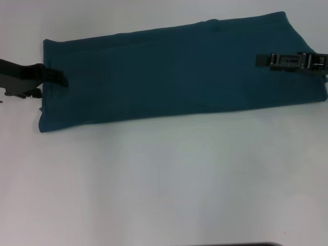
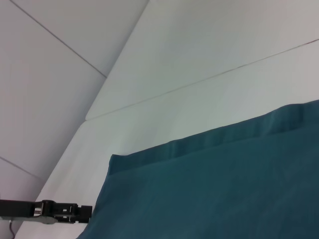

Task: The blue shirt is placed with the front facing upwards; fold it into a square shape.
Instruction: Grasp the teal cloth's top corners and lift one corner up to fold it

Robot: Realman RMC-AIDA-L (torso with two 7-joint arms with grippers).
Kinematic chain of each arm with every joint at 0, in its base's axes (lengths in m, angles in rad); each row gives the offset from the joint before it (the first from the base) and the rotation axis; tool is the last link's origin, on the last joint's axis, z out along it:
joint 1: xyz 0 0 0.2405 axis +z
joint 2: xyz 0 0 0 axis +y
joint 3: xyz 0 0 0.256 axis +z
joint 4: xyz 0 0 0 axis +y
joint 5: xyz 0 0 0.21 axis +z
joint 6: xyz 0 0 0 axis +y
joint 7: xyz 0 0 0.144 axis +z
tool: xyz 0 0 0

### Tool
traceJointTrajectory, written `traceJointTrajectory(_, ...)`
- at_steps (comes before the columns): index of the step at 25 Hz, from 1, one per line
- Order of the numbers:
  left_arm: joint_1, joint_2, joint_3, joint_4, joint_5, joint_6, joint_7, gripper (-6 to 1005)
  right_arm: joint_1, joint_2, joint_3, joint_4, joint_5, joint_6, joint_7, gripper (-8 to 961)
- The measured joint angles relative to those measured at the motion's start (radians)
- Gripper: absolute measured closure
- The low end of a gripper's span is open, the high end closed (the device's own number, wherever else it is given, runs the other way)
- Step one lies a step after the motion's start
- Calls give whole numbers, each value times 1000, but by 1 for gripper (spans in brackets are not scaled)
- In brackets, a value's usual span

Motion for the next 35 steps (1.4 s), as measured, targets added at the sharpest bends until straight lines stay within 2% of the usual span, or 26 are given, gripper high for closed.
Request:
traceJointTrajectory(8,-5,-11,-2,-3,-8,23,7,188,1,-3,2,0,1,2,0,108)
traceJointTrajectory(17,-11,-13,-2,-18,-64,63,17,189,1,-3,3,0,2,10,1,110)
traceJointTrajectory(27,3,4,-9,-23,-41,49,1,191,1,-5,7,0,2,13,1,112)
traceJointTrajectory(35,8,7,-4,-16,-37,44,-1,193,1,-5,9,0,2,13,3,114)
